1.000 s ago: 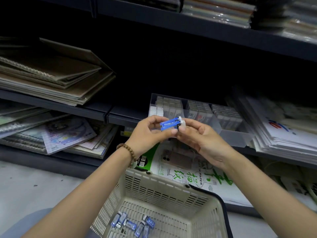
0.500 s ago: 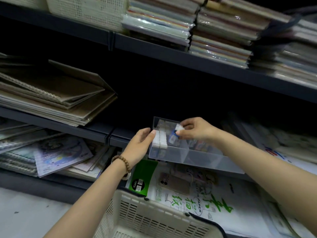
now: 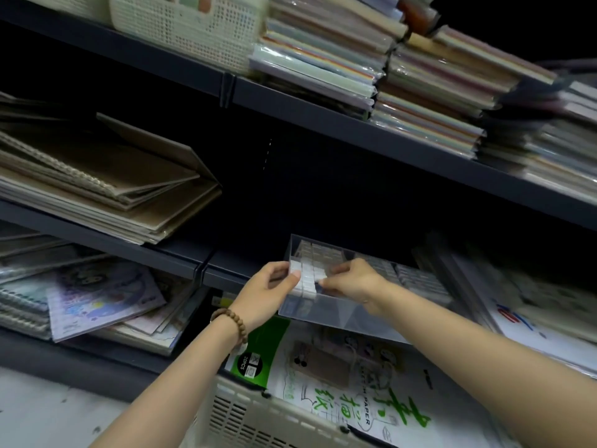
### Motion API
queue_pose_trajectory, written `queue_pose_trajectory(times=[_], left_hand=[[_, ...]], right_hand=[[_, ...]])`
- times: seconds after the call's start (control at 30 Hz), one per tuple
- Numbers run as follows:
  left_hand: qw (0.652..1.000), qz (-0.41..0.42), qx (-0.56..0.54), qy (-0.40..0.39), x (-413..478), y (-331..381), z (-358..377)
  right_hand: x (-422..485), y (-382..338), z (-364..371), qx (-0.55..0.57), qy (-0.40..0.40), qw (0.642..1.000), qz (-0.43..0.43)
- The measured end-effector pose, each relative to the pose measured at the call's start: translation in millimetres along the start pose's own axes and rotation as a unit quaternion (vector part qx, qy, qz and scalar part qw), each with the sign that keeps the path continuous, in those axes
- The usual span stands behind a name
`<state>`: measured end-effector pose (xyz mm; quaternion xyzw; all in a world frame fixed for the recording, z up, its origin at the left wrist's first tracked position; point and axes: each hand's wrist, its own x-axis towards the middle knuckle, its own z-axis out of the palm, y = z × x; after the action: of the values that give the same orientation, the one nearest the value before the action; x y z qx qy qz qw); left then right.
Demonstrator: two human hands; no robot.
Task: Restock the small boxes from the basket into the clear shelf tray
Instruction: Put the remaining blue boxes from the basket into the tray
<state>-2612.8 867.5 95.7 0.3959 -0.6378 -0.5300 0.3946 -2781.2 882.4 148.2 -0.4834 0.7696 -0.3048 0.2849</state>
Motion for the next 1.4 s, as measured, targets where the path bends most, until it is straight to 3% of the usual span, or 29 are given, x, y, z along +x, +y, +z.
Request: queue_pose_trajectory(times=[0.13, 0.5, 0.83, 0.97, 1.1, 1.23, 1.33, 1.4], left_hand=[[1.0, 0.011, 0.002, 0.0, -1.3, 0.9, 0.6], [0.999, 0.042, 0.024, -0.014, -16.2, -2.7, 0.0], [0.99, 0.03, 0.128, -0.058, -69.9, -30.9, -10.3], [0.973, -0.027, 0.192, -0.122, -96.3, -72.1, -4.0], [0.937, -0.104, 0.278, -0.187, -120.9, -131.5, 8.0], [0.881, -0.223, 0.339, -0.245, -142.1, -197.5, 17.1], [0.847, -0.295, 0.356, -0.261, -148.1, -240.6, 26.6], [0.851, -0.326, 0.336, -0.239, -153.0, -265.4, 36.3]], right_hand=[[-3.5, -9.9, -4.7, 0.077, -0.066, 0.994, 0.051], [-0.8, -9.9, -7.7, -0.029, -0.076, 0.996, 0.038], [-75.6, 45.4, -49.1, 0.21, -0.12, 0.968, -0.07], [-91.4, 111.5, -23.6, 0.268, -0.154, 0.951, 0.003], [-90.1, 209.2, 41.1, 0.147, -0.194, 0.959, 0.146], [-97.1, 293.7, 97.1, 0.117, -0.215, 0.93, 0.273], [-109.3, 327.4, 135.1, 0.122, -0.223, 0.914, 0.316], [-117.5, 339.7, 160.6, 0.11, -0.239, 0.911, 0.318]])
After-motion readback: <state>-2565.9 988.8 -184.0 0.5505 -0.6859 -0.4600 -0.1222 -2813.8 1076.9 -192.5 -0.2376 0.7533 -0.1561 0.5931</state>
